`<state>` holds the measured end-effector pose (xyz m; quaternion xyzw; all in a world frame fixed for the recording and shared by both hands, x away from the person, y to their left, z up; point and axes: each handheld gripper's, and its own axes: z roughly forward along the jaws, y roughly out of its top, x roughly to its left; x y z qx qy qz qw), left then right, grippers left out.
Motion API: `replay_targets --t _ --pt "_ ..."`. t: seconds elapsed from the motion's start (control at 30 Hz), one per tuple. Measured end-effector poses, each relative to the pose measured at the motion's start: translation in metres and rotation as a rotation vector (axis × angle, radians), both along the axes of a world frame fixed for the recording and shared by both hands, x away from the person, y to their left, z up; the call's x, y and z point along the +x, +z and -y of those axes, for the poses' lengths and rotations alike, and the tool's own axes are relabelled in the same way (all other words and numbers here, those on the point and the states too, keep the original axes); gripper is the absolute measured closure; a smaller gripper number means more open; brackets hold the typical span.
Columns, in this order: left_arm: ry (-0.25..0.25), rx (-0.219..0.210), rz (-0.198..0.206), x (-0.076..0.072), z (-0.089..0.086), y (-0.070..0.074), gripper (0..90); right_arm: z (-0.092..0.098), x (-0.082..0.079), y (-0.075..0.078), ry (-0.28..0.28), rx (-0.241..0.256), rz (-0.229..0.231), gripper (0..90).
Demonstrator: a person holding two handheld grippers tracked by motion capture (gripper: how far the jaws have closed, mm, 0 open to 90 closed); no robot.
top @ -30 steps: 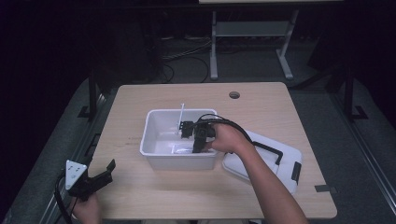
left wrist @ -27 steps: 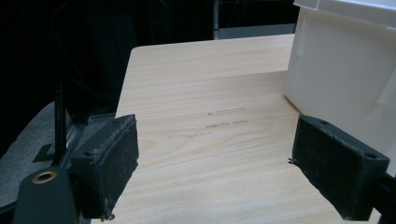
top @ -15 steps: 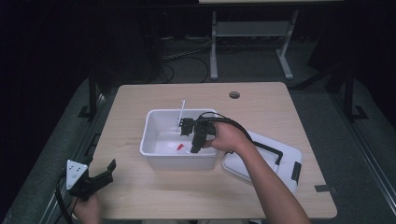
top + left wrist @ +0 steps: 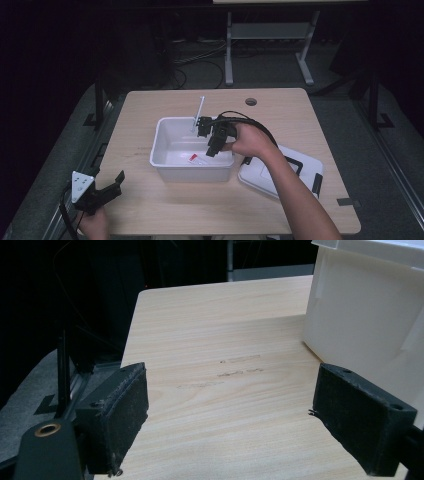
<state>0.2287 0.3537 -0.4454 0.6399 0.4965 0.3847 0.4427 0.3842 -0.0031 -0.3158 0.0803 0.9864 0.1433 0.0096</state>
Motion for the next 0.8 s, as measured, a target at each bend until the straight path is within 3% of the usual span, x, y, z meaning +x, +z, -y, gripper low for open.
replay_targets --t 0.4,0.8 --pt "-0.002 0.004 0.001 0.000 0.001 0.000 13.8 0.018 -0.003 0.024 -0.026 0.011 0.035 58.8" --pt "-0.006 0.013 -0.004 0.001 0.002 0.000 13.8 0.052 -0.004 0.034 -0.080 0.011 0.054 55.1"
